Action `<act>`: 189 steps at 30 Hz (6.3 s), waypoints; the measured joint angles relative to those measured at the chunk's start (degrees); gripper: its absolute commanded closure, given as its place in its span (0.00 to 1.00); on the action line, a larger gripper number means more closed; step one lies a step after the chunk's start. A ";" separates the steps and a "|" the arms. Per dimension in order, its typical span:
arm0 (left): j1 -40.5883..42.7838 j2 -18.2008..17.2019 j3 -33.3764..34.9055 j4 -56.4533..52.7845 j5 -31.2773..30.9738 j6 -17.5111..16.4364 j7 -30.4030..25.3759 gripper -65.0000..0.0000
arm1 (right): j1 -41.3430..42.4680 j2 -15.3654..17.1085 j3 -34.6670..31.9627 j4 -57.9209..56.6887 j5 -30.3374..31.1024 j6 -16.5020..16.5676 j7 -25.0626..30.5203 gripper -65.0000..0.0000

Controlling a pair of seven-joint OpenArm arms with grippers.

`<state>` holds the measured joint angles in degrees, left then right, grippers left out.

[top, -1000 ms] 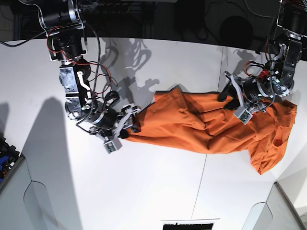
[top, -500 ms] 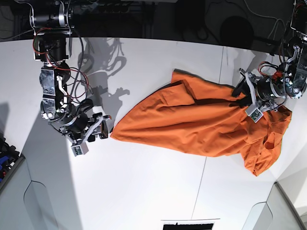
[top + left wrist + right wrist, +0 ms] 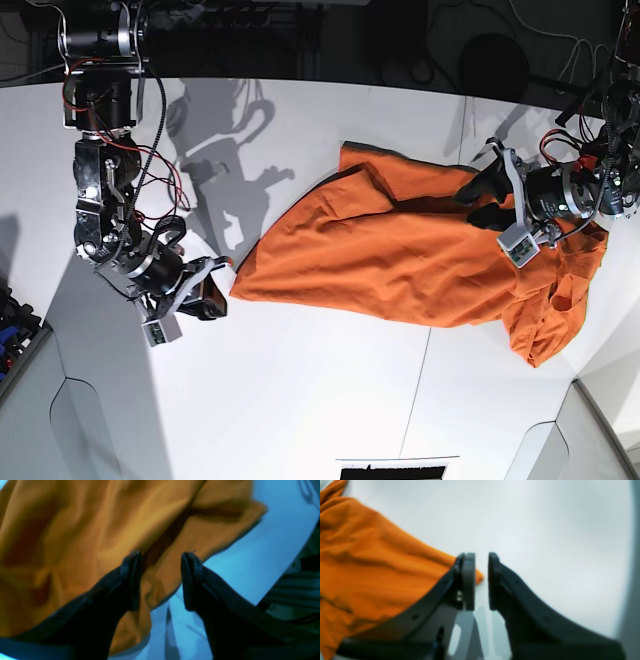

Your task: Layout the t-shirt on the table in an organized manner, then fold the t-shirt properly

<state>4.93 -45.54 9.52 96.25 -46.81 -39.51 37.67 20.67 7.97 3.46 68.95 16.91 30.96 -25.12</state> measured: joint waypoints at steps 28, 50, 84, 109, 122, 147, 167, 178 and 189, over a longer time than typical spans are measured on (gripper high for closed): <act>9.05 15.96 0.15 1.46 4.63 0.02 0.17 0.59 | 0.79 -3.19 -15.30 -7.37 -18.75 -5.79 8.37 1.00; 4.83 17.88 0.20 4.46 16.04 5.62 -6.93 0.59 | -0.35 -2.56 -12.52 -7.50 -11.56 -2.67 7.02 1.00; 2.80 25.09 3.58 -2.10 22.62 5.66 -6.64 0.59 | 2.08 -2.40 -12.52 -7.63 -12.66 -2.67 5.95 1.00; 10.62 19.61 3.21 -2.36 15.98 0.09 -6.03 0.59 | 2.21 7.34 -12.59 -7.63 -14.99 -3.54 7.54 1.00; 12.04 18.53 2.84 8.79 6.69 0.04 6.45 0.59 | 2.84 7.76 -2.84 3.89 3.32 -2.86 0.26 1.00; -20.92 15.89 -8.35 -25.94 17.86 4.61 -8.98 0.59 | 1.40 3.91 -15.72 -7.19 -0.52 -0.44 -0.17 1.00; -20.00 6.10 -8.31 -36.37 12.50 6.12 -3.91 0.59 | 1.55 3.91 -15.72 -7.13 -3.02 -0.33 0.07 1.00; -19.87 7.06 -8.35 -36.37 13.00 8.79 -5.57 0.59 | 1.55 3.91 -15.72 -7.13 -3.02 -0.33 0.02 1.00; -20.04 6.99 -8.39 -36.37 18.47 13.11 -10.78 0.53 | 1.55 3.91 -15.72 -7.13 -3.02 -0.33 0.07 1.00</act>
<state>-15.11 -38.54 1.13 59.88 -28.34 -26.39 26.89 22.22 11.88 -12.25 61.82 13.89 30.63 -25.06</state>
